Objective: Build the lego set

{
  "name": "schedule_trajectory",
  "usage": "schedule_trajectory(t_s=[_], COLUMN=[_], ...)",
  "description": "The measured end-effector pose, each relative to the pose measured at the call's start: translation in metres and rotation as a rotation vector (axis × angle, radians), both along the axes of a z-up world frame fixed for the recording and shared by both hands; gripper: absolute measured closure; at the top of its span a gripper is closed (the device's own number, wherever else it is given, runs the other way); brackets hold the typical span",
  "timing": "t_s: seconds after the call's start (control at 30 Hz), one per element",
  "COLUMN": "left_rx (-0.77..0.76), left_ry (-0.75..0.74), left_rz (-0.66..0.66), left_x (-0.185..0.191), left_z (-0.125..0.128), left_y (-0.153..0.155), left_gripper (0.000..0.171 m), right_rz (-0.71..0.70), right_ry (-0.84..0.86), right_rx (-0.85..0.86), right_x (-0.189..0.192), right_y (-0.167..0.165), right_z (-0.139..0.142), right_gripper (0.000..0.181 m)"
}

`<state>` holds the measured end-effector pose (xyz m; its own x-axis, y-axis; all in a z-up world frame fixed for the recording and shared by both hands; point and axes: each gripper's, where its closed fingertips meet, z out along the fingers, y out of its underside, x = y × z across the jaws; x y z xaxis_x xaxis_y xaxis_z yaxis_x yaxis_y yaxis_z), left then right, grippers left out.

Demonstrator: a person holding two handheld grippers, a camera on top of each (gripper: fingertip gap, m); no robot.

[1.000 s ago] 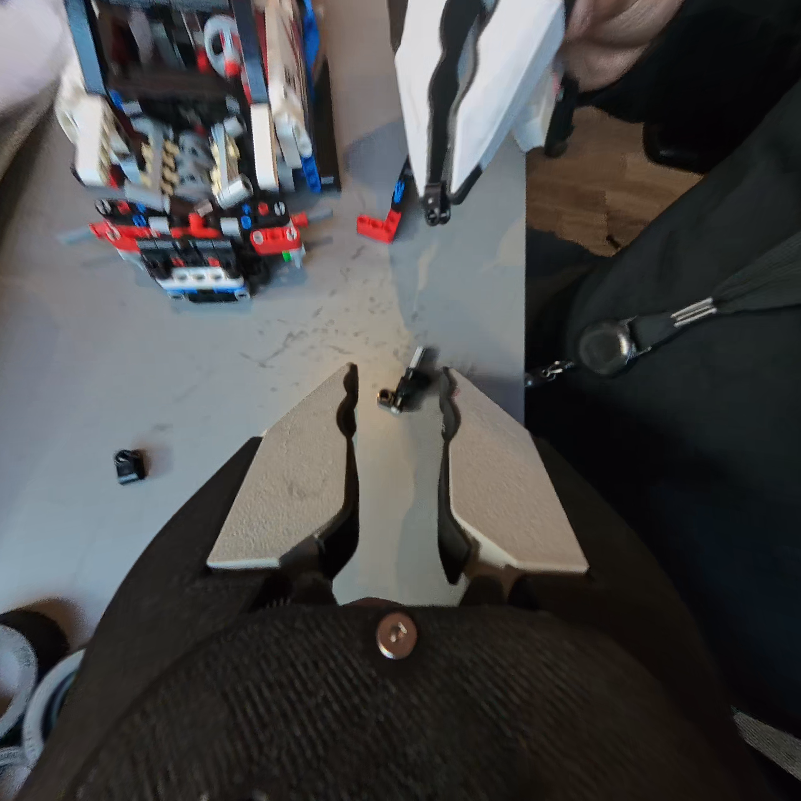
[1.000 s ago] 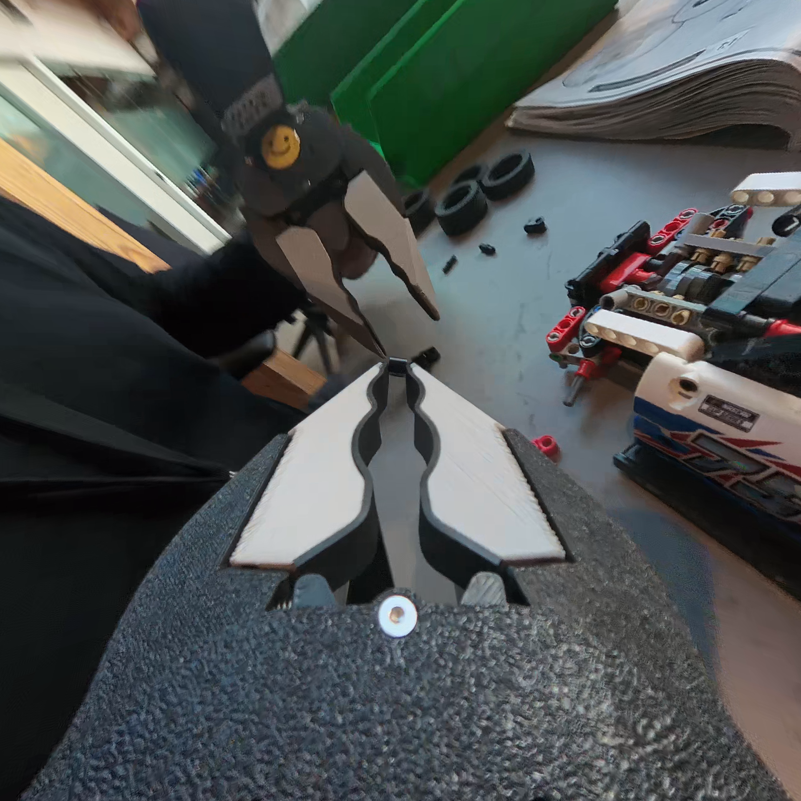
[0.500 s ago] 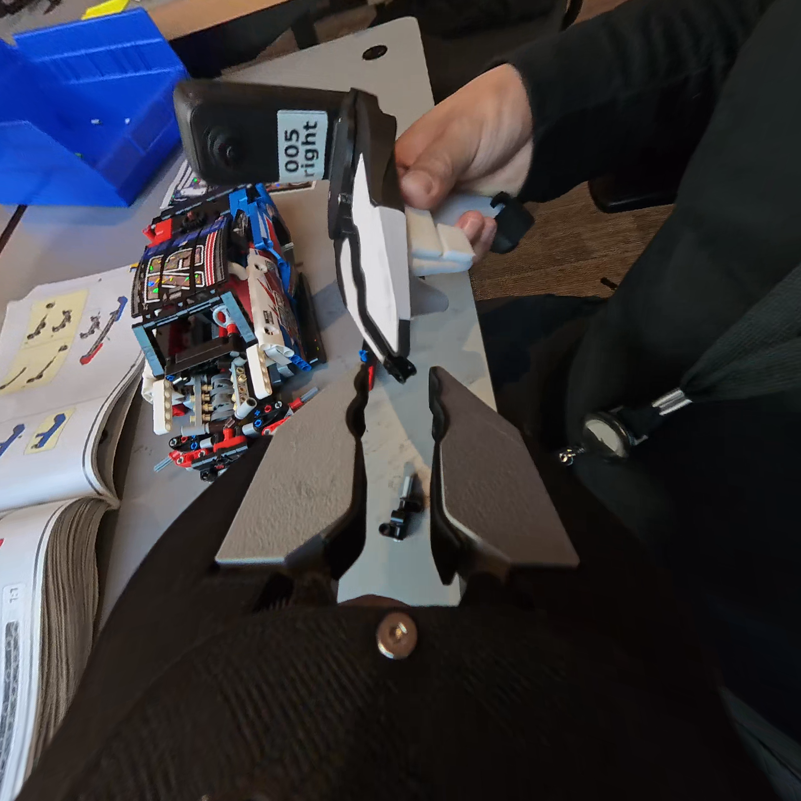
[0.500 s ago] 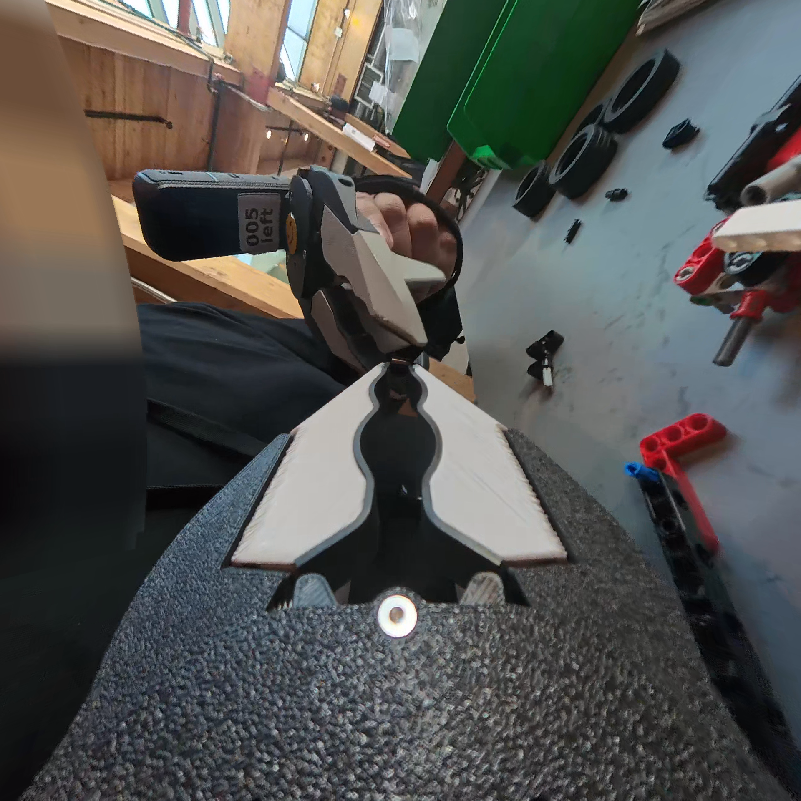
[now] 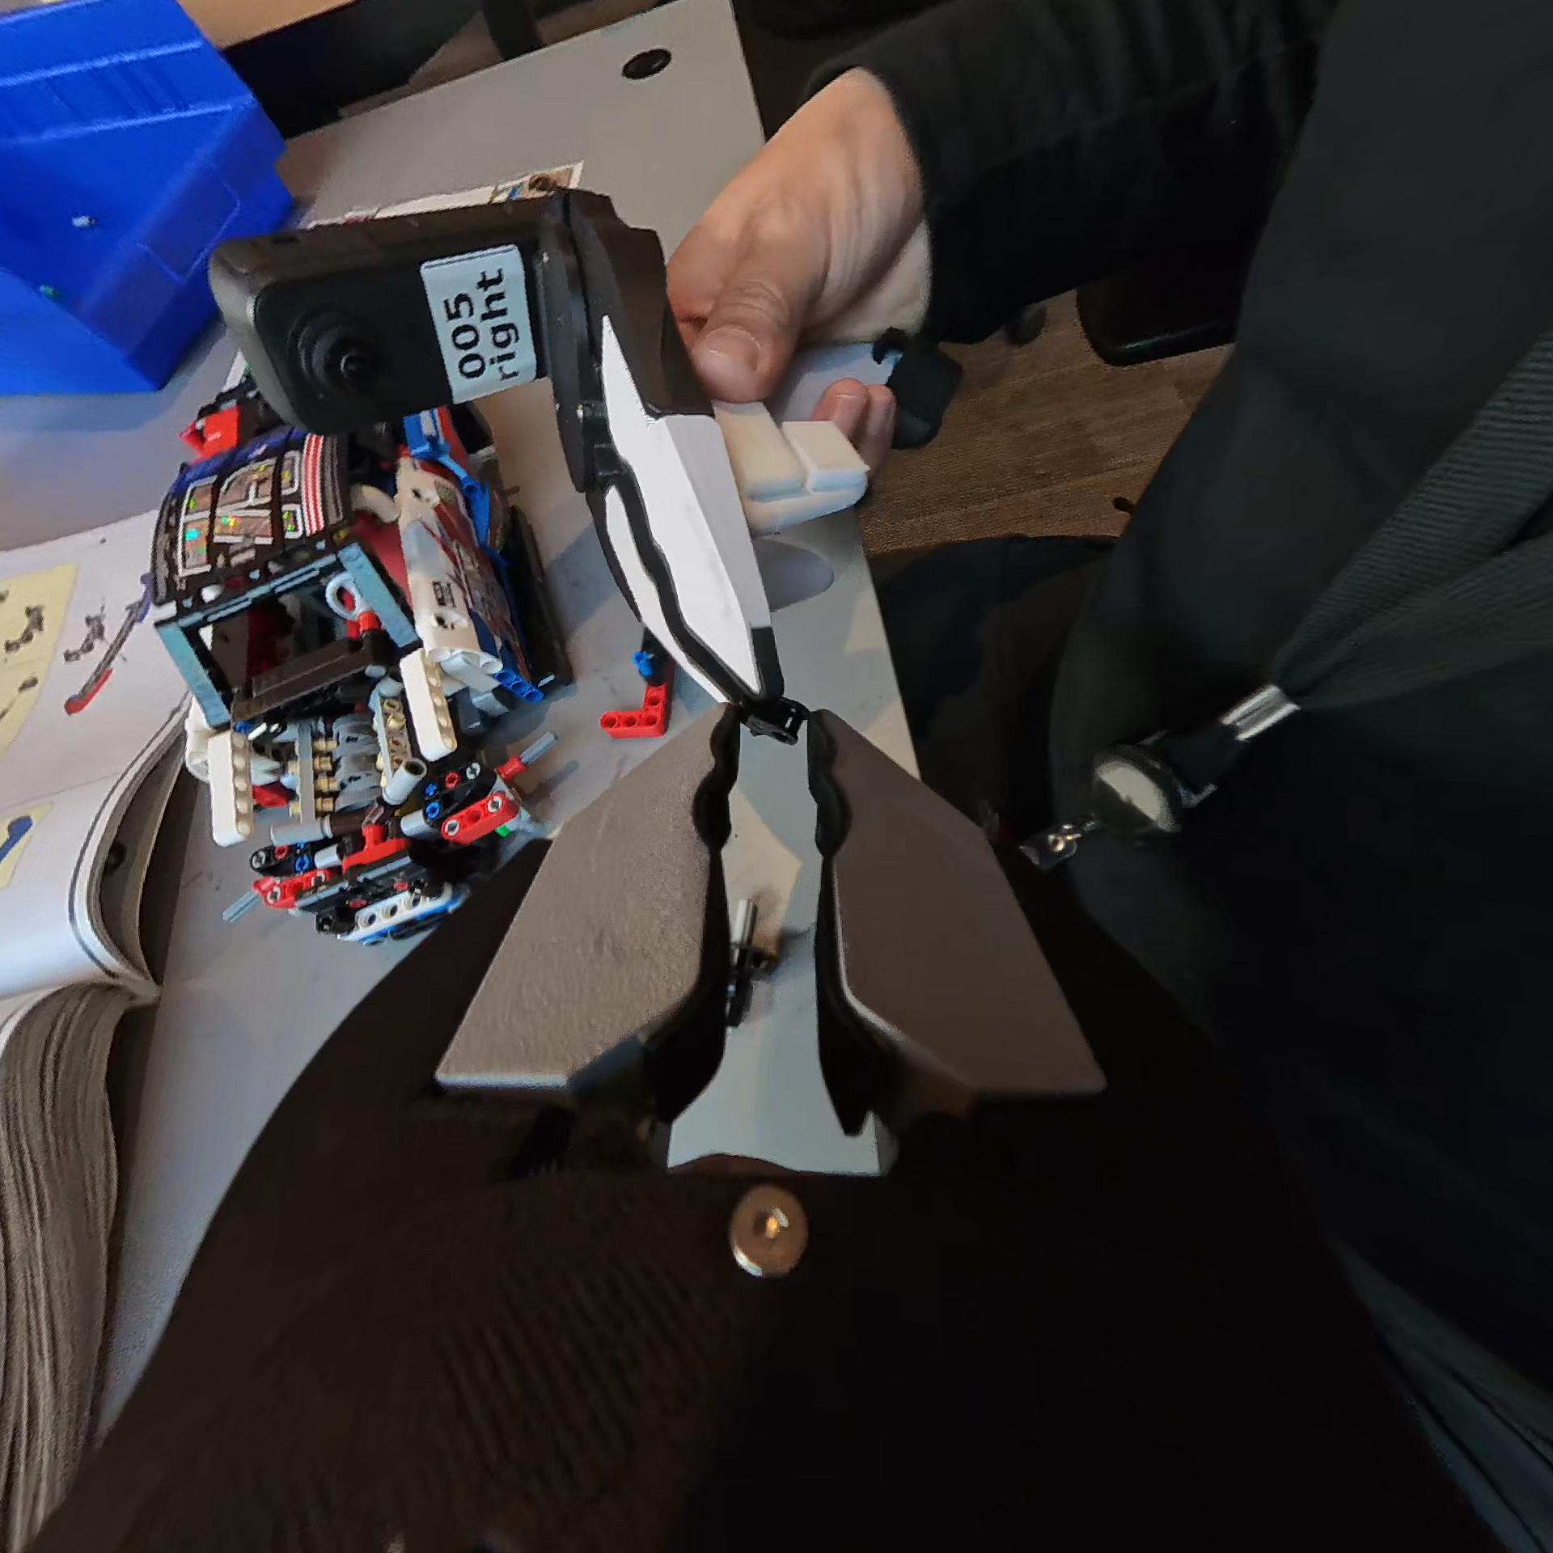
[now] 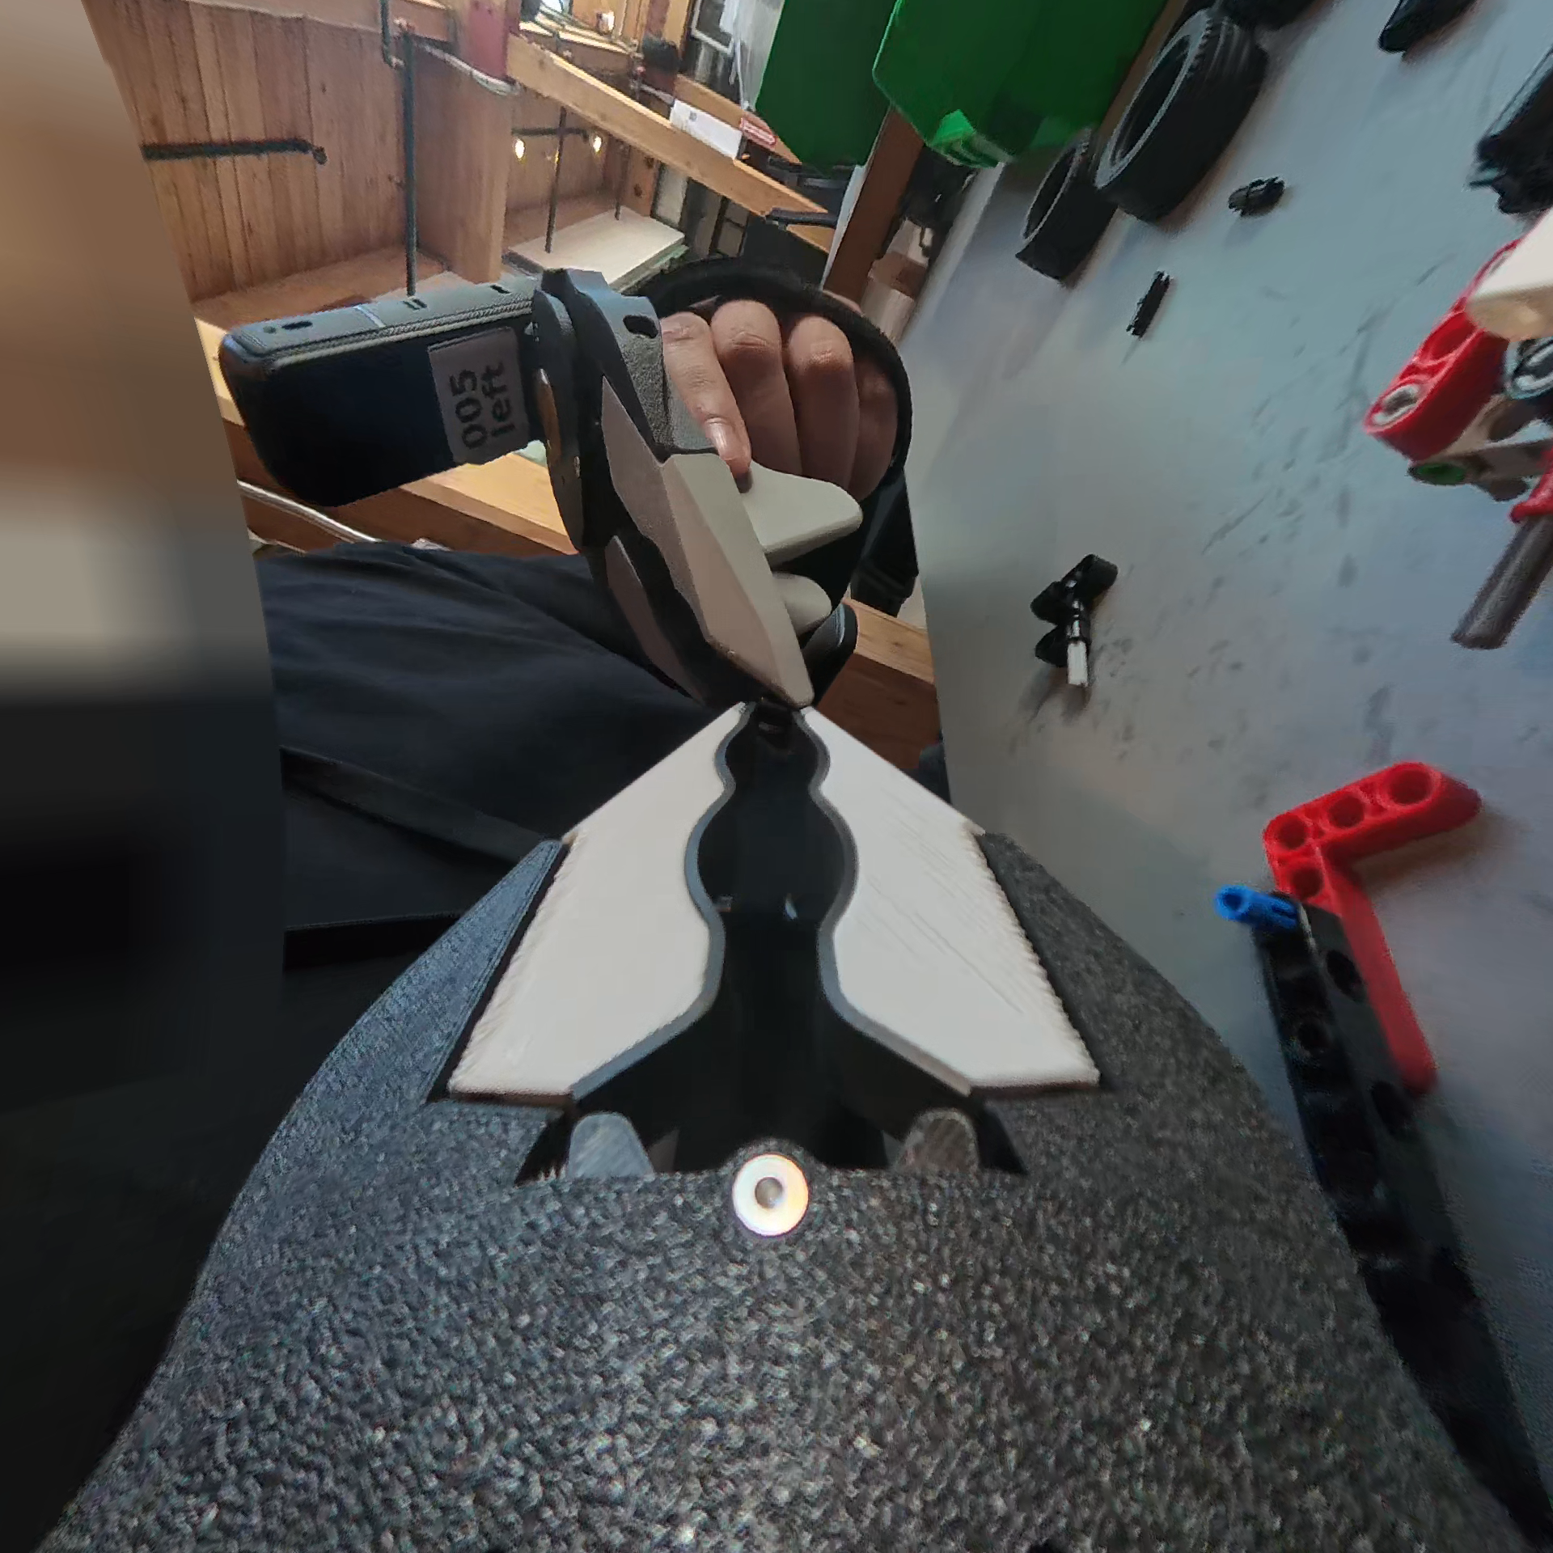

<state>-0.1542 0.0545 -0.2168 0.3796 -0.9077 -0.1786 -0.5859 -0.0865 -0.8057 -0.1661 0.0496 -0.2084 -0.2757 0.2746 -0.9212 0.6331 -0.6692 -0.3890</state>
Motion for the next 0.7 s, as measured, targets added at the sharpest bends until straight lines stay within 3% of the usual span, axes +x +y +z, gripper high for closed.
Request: schedule_trajectory(t_s=[0.27,0.43,0.7], left_rx=[-0.055,-0.113,-0.182], left_ry=[-0.024,-0.071,-0.123], left_rz=[0.156,0.187,0.227], left_x=[-0.018,-0.019,-0.025], left_z=[-0.005,-0.012,-0.014], left_y=[0.014,0.014,0.029], left_gripper=[0.159,0.158,0.158], right_rz=[-0.097,-0.161,-0.324], right_ry=[-0.021,0.015,0.225], right_rx=[0.202,0.334,0.749], right_x=[-0.013,-0.013,0.005], right_y=[0.016,0.022,0.043], right_z=[-0.007,-0.007,0.007], right_gripper=[0.176,0.178,0.179])
